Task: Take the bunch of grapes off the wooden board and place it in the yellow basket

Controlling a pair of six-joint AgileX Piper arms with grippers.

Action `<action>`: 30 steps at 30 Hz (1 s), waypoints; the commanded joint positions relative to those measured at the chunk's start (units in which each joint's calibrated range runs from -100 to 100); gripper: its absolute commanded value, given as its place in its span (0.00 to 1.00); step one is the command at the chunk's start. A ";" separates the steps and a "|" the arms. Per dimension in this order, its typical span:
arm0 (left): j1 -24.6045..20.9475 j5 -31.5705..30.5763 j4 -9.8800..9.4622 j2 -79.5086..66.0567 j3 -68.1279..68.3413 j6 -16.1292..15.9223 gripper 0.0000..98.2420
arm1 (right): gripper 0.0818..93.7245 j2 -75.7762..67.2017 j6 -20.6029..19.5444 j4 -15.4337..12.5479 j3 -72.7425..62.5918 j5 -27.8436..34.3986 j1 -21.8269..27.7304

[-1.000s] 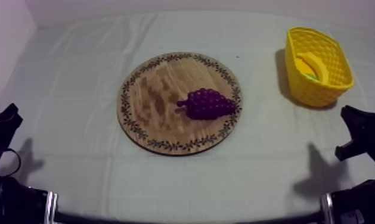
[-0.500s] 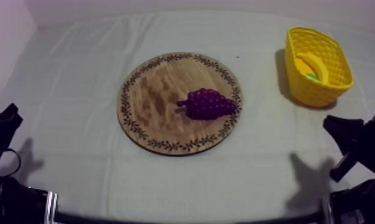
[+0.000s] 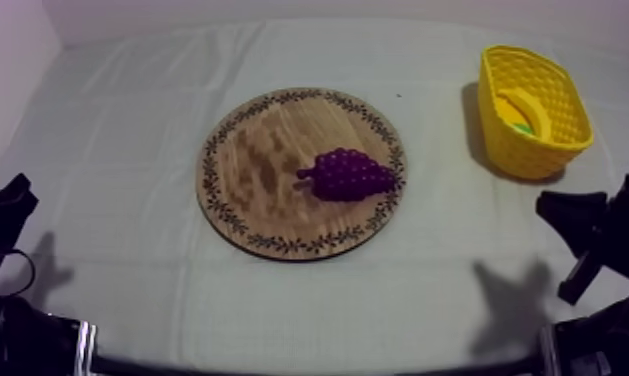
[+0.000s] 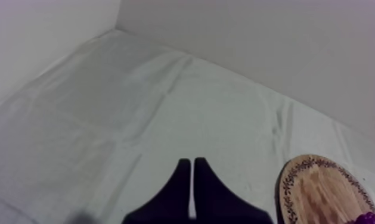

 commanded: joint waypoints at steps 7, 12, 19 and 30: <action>-0.01 0.03 0.01 0.03 0.04 0.01 0.00 | 0.00 19.09 -4.33 4.42 -21.76 7.18 -4.85; -0.01 0.03 0.01 0.03 0.04 0.01 0.00 | 0.00 30.50 -6.12 8.21 -37.00 17.12 -8.82; -0.01 0.03 0.01 0.03 0.04 0.01 0.00 | 0.00 44.95 -4.24 14.23 -50.37 27.75 -14.64; -0.01 0.03 0.01 0.03 0.04 0.01 0.00 | 0.00 65.65 9.97 7.96 -65.07 34.59 -9.13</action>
